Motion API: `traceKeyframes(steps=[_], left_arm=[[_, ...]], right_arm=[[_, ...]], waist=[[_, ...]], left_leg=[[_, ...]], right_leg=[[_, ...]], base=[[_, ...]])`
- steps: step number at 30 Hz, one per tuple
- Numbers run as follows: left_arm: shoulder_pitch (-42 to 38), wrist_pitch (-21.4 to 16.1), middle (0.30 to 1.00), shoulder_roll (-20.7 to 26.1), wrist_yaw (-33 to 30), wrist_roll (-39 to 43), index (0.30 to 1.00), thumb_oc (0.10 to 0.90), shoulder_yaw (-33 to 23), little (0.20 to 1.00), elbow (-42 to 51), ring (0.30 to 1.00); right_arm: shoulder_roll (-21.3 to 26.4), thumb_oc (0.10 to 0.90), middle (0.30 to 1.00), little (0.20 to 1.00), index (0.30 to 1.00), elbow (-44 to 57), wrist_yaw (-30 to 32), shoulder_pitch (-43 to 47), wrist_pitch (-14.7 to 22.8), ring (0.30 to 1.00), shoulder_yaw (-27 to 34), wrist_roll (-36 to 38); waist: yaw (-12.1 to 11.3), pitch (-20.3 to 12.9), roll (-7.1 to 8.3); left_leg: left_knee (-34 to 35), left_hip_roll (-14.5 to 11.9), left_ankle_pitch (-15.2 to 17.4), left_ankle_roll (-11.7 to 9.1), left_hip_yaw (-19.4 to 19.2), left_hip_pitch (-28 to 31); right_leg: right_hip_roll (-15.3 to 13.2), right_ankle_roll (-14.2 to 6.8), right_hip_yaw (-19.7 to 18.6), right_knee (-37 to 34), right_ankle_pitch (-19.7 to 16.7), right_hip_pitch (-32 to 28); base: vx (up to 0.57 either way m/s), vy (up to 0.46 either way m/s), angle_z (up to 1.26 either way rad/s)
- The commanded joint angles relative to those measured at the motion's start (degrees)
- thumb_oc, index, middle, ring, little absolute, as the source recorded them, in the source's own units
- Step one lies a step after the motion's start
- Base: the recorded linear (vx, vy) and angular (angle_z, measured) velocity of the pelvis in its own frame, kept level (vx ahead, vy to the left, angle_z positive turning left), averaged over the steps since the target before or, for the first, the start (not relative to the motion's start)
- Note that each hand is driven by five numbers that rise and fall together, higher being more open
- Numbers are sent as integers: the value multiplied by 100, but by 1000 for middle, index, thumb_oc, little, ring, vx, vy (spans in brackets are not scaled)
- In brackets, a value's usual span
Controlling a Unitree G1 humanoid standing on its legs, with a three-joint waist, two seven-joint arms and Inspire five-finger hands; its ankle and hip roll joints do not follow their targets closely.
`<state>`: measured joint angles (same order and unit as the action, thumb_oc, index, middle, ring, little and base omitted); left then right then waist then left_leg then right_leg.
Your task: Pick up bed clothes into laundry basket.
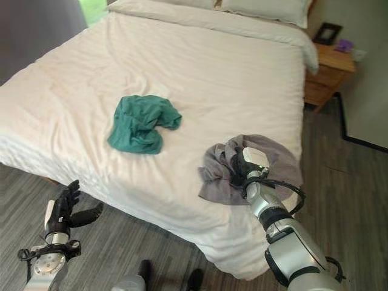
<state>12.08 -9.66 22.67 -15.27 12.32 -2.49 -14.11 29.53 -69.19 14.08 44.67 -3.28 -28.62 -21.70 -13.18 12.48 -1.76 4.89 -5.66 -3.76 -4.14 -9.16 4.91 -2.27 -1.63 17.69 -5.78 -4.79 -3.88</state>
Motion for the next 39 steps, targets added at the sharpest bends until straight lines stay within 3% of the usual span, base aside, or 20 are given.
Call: traceKeyframes(steps=[1, 4, 7, 11, 16, 20, 21, 22, 23, 24, 27, 28, 29, 30, 31, 33, 34, 35, 37, 39], left_arm=[[-467, -579, 900, 795, 21, -74, 900, 800, -104, 900, 364, 900], [-530, -582, 900, 957, -25, -166, 900, 800, -269, 900, 374, 900], [-895, -569, 900, 1632, -458, -588, 900, 800, -878, 900, 442, 900], [-1494, -283, 900, 2200, -992, -1405, 900, 800, -1320, 900, 607, 900], [-2640, 215, 900, 2192, -1203, -1896, 900, 800, -756, 900, 392, 900], [-3220, 632, 900, 2177, -1189, -2634, 900, 800, -111, 900, -350, 900], [-3267, 625, 900, 2177, -1200, -2640, 900, 800, -72, 900, -377, 900], [-3343, 938, 900, 2185, -1217, -3172, 900, 800, 45, 900, -802, 900], [-3369, 938, 900, 2186, -1221, -3180, 900, 800, 72, 900, -809, 900], [-3250, 1205, 900, 2184, -1170, -3682, 900, 800, 85, 900, -1144, 900], [-3212, 1477, 900, 2147, -1115, -4108, 900, 800, 147, 900, -1695, 900], [-3245, 1472, 900, 2146, -1121, -4113, 900, 800, 186, 900, -1709, 900], [-3333, 1763, 900, 2317, -1041, -4493, 900, 800, 326, 900, -2264, 900], [-3374, 1763, 900, 2316, -1044, -4500, 900, 800, 371, 900, -2277, 900], [-3534, 1997, 900, 2497, -865, -4916, 900, 800, 647, 900, -3178, 900], [-3607, 2084, 900, 2682, -695, -5317, 900, 800, 925, 900, -3905, 900], [-3697, 2074, 900, 2668, -705, -5313, 900, 800, 1017, 900, -3949, 900], [-3804, 2128, 900, 2899, -583, -5649, 900, 800, 1302, 900, -4533, 900], [-3896, 2119, 900, 2985, -534, -5789, 900, 800, 1461, 900, -4705, 900], [-3932, 2128, 900, 3461, -526, -5882, 900, 800, 1573, 900, -5030, 900]], right_arm=[[-9, 400, 300, 300, 300, -440, -84, 553, -34, 300, -26, 269], [24, 400, 300, 300, 300, -401, -98, 489, -23, 300, 109, 410], [562, 400, 300, 300, 300, 1448, 186, 309, 166, 300, 367, 831], [1617, 400, 300, 300, 300, 4420, 480, -227, 300, 300, 1083, 547], [2754, 400, 300, 300, 300, 6182, 778, -519, 251, 300, 2214, 241], [3335, 400, 300, 300, 300, 6929, 863, -661, 306, 300, 2631, 99], [3342, 400, 300, 300, 300, 6955, 856, -711, 300, 300, 2690, 96], [3487, 400, 300, 300, 300, 7246, 978, -1018, 380, 300, 3065, 37], [3483, 400, 300, 300, 300, 7278, 971, -1084, 377, 300, 3132, 32], [3620, 400, 300, 300, 300, 7493, 1078, -1631, 402, 300, 3717, -19], [3660, 400, 300, 300, 300, 7558, 1211, -2654, 455, 300, 4643, 60], [3650, 400, 300, 300, 300, 7588, 1208, -2743, 461, 300, 4729, 65], [3635, 400, 300, 300, 300, 7401, 1297, -3438, 456, 300, 5259, 141], [3623, 400, 300, 300, 300, 7415, 1299, -3514, 467, 300, 5336, 149], [3546, 400, 300, 300, 300, 7237, 1338, -4252, 442, 300, 5871, 176], [3417, 400, 300, 300, 300, 6788, 1329, -4951, 384, 300, 6220, 196], [3395, 400, 300, 300, 300, 6800, 1330, -5057, 401, 300, 6330, 208], [3198, 400, 300, 300, 300, 6126, 1326, -5711, 337, 300, 6575, 343], [3013, 400, 300, 300, 300, 5899, 1297, -6014, 307, 300, 6680, 376], [2756, 400, 300, 300, 300, 4320, 1241, -6367, 140, 300, 6422, 490]], waist=[[-156, -220, 69], [-161, -240, 14], [24, -280, -38], [445, -371, 11], [983, -604, 154], [1392, -712, 178], [1353, -705, 183], [1615, -721, 167], [1586, -718, 177], [1800, -738, 180], [2016, -747, 219], [1987, -750, 229], [2161, -739, 239], [2129, -741, 251], [2279, -732, 267], [2467, -706, 289], [2404, -717, 298], [2554, -665, 327], [2548, -651, 343], [2629, -549, 397]], left_leg=[[11, -148, -173, -543, 165, -463], [11, -145, -184, -607, 215, -530], [11, -169, -200, -623, 168, -597], [11, -174, -36, -523, -57, -450], [11, -122, 231, -320, -306, -222], [11, -77, 426, -215, -651, 30], [11, -79, 396, -208, -668, 13], [11, -55, 517, -179, -834, 151], [11, -56, 487, -173, -845, 136], [11, -30, 583, -145, -987, 236], [11, -16, 639, -114, -1132, 288], [11, -18, 606, -110, -1134, 268], [11, -3, 661, -102, -1210, 292], [11, -4, 628, -98, -1213, 272], [11, 4, 651, -85, -1307, 271], [11, 23, 710, -71, -1388, 303], [11, 22, 671, -68, -1395, 271], [11, 27, 714, -63, -1482, 288], [11, 37, 724, -49, -1516, 267], [11, 10, 703, -38, -1646, 173]], right_leg=[[-572, -656, 424, 78, 780, -526], [-581, -665, 540, 78, 837, -544], [-606, -715, 568, 78, 832, -521], [-673, -796, 331, 78, 800, -497], [-789, -916, -24, 78, 658, -398], [-827, -991, -390, 78, 510, -314], [-825, -984, -409, 78, 477, -287], [-845, -1037, -545, 78, 450, -283], [-843, -1030, -556, 78, 420, -262], [-865, -1082, -684, 78, 398, -249], [-886, -1126, -801, 78, 341, -187], [-884, -1116, -801, 78, 314, -167], [-889, -1153, -864, 78, 304, -134], [-888, -1143, -865, 78, 276, -114], [-896, -1172, -931, 78, 226, -54], [-894, -1213, -996, 78, 215, -26], [-893, -1200, -1002, 78, 184, 9], [-885, -1240, -1059, 78, 161, 42], [-878, -1250, -1084, 78, 138, 87], [-829, -1273, -1180, 78, 42, 265]], base=[[-1, -15, 45], [29, -5, 35], [0, 34, 25], [16, 88, -7], [44, 113, -26], [56, 123, -57], [75, 135, -68], [31, 96, -71], [106, 180, -68], [28, 101, -71], [35, 86, -59], [38, 81, -55], [-9, 46, -41], [16, 101, -26], [10, 82, -25], [25, 81, -18], [24, 68, -6], [19, 64, -5], [20, 61, -4], [-22, 55, -13]])
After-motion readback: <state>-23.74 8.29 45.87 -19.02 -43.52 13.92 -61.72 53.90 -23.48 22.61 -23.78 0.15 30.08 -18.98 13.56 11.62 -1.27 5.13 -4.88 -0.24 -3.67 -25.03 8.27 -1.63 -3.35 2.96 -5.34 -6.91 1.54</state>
